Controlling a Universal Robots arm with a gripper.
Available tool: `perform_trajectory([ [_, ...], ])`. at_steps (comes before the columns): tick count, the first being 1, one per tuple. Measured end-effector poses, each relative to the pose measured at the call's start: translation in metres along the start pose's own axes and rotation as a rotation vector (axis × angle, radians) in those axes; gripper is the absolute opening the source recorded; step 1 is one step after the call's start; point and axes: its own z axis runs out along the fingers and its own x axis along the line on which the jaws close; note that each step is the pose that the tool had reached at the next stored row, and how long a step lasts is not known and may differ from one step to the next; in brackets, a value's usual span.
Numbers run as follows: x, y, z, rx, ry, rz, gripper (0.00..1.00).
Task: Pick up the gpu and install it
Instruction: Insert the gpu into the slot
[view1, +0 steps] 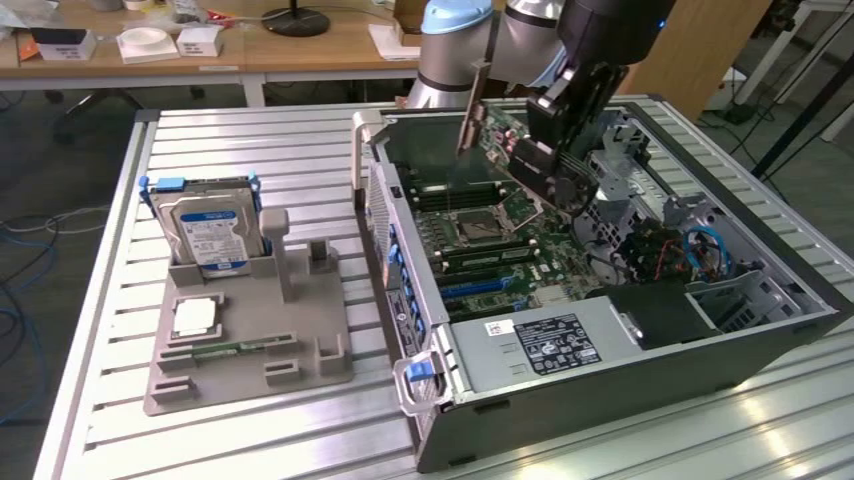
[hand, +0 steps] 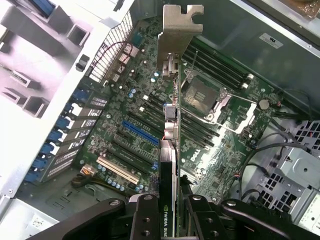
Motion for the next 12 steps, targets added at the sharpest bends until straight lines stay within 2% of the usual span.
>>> perform_trajectory([
  [12, -0.0004, -0.0002, 0.0, -0.0015, 0.003, -0.069, 0.26],
])
